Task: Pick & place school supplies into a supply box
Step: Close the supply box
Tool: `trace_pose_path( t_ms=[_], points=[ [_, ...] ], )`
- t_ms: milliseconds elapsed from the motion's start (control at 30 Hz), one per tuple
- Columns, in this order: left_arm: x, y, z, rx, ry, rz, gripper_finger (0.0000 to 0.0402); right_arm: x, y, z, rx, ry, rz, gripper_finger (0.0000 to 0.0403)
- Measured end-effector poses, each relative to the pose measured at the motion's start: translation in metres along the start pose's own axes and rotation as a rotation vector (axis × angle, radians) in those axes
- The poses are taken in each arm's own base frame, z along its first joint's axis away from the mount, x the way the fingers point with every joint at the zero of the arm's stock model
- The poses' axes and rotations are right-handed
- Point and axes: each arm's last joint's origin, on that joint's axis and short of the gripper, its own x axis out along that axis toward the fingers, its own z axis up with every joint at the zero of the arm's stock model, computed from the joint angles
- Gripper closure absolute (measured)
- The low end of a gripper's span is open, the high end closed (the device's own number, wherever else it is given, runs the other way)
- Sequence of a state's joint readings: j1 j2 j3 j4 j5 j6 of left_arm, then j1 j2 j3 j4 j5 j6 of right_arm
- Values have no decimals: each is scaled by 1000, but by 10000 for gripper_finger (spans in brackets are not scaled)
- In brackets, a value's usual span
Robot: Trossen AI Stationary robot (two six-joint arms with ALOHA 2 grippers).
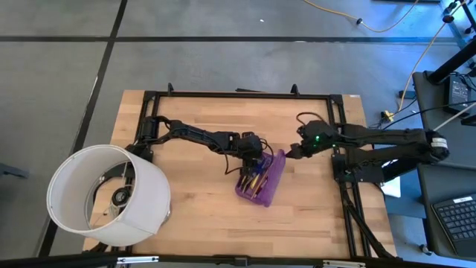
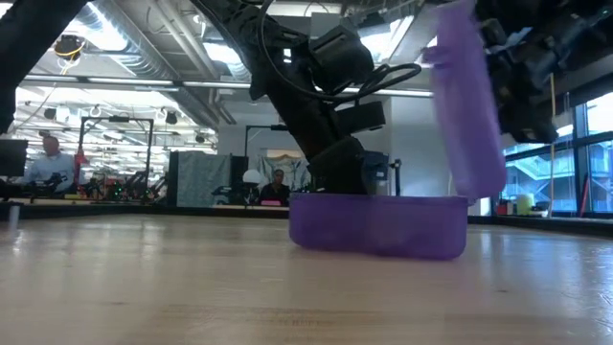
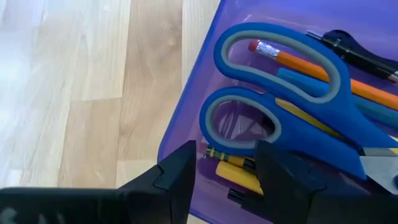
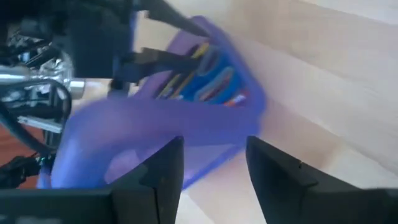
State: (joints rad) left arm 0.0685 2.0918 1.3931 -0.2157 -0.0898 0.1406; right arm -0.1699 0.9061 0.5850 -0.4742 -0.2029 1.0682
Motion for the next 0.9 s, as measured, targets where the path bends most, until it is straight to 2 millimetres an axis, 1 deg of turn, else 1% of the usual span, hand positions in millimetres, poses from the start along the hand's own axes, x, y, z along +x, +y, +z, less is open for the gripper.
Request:
trace_pose_path(
  t_ms=[167,300,367,467,567,700,833,900],
  points=[
    [0,0,-2,3,19,10,245,23,11,0,-42,21,46,227],
    [-7,3,-6,53,102,112,245,36,12,-4,-55,58,22,227],
    [-14,5,-8,66,142,156,245,40,12,-6,-58,69,12,227],
    [-28,8,-2,61,116,171,245,43,13,-7,-64,76,9,227],
    [-38,9,5,56,71,170,245,44,19,-6,-83,55,62,227],
    [-49,11,8,56,70,188,245,43,28,-3,-105,13,151,227],
    [-60,15,4,56,148,293,245,43,30,-2,-113,-1,173,227],
    [-63,17,-2,54,212,347,245,44,30,-2,-118,-12,166,227]
  ],
)
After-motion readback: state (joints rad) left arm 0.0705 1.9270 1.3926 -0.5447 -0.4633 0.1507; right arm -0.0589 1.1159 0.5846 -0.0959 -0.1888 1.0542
